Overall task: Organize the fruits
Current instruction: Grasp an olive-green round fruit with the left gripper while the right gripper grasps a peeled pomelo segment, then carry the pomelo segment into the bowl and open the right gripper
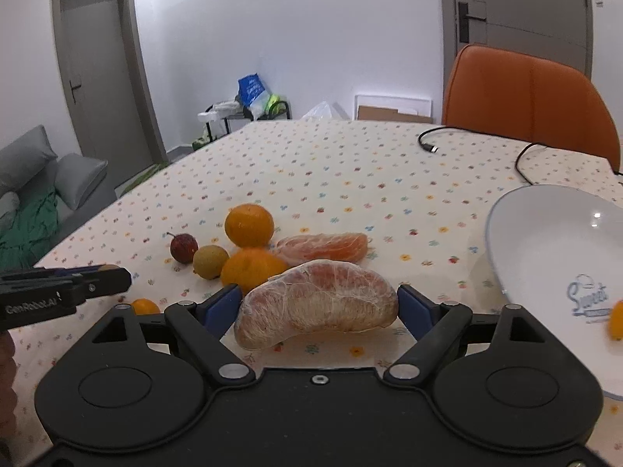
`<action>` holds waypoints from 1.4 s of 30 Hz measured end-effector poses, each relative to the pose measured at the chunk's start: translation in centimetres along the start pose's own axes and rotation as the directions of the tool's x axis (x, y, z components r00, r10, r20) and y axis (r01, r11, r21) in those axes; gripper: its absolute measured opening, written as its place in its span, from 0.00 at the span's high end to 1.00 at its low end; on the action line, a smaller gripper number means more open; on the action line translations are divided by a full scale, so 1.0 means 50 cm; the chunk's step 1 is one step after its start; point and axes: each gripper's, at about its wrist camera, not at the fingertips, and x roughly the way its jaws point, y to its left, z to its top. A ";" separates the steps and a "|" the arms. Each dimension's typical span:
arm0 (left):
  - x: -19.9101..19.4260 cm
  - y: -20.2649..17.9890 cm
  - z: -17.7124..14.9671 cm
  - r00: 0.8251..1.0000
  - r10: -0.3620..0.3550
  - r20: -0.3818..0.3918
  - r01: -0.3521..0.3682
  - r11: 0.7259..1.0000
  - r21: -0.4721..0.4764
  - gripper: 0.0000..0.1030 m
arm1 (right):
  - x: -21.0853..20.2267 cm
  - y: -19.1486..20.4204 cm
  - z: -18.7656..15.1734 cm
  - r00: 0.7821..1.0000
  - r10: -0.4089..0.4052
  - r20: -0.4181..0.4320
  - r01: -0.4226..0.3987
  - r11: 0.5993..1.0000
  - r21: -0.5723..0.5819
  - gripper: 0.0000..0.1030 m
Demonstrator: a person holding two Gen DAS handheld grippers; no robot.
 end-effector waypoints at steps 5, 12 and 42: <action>-0.010 -0.027 0.008 1.000 -0.024 0.018 0.023 0.999 0.023 0.77 | -0.042 -0.011 0.000 0.999 -0.012 0.042 0.011 1.000 0.020 0.19; -0.017 -0.072 0.021 0.996 -0.077 0.039 0.074 0.996 0.058 0.77 | -0.090 -0.043 0.002 0.994 -0.046 0.097 0.041 0.998 0.049 0.19; 0.031 -0.243 0.036 0.977 -0.213 0.005 0.207 0.956 0.210 0.76 | -0.167 -0.218 -0.047 0.958 -0.247 0.144 0.215 0.955 0.206 0.19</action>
